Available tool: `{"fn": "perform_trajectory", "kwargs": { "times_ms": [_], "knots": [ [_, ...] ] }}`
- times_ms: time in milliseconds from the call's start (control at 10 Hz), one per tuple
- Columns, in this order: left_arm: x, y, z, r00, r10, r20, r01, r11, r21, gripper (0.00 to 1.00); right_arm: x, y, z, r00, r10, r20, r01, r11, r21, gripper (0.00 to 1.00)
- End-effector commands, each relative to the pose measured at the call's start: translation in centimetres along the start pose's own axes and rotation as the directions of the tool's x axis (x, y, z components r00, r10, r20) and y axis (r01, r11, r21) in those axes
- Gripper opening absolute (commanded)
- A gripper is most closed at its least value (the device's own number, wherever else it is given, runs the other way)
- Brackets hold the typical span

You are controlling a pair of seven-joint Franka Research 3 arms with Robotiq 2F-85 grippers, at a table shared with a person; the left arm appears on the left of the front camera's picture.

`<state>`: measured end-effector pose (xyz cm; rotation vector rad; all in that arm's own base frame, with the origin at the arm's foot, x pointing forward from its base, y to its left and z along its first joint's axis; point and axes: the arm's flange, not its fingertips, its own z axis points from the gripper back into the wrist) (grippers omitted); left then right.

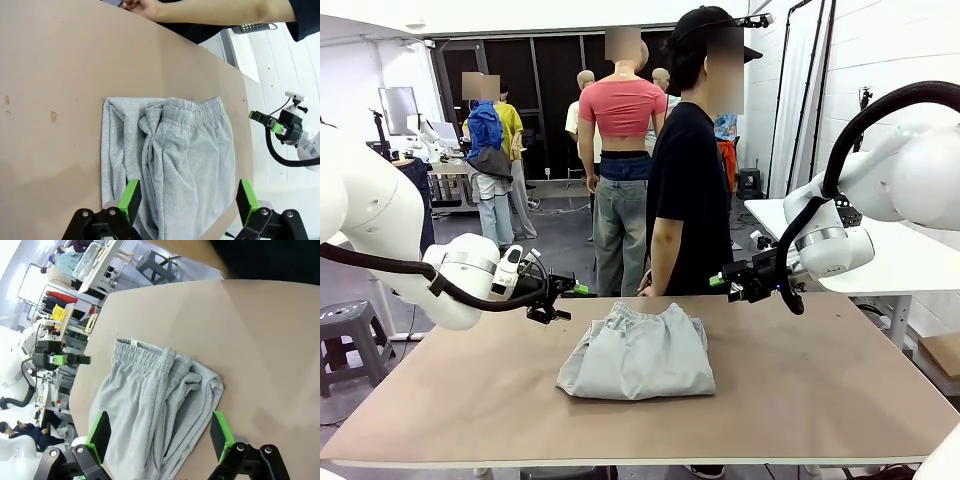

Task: Fold the training pants.
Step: Fold the Training pants in half.

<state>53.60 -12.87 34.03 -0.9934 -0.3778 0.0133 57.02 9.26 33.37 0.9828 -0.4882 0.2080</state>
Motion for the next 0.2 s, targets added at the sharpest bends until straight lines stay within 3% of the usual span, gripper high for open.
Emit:
{"fn": "perform_trajectory", "kwargs": {
  "times_ms": [0, 100],
  "knots": [
    [0.34, -0.20, 0.10, 1.000, 0.010, -0.009, -0.010, 1.000, 0.008, 1.00, 0.36, 0.12, -0.02, 1.000, -0.006, -0.006, 0.006, 1.000, 0.009, 1.00],
    [0.34, -0.20, 0.10, 1.000, 0.010, -0.009, -0.010, 1.000, 0.008, 1.00, 0.36, 0.12, -0.02, 1.000, -0.006, -0.006, 0.006, 1.000, 0.009, 1.00]
  ]
}}
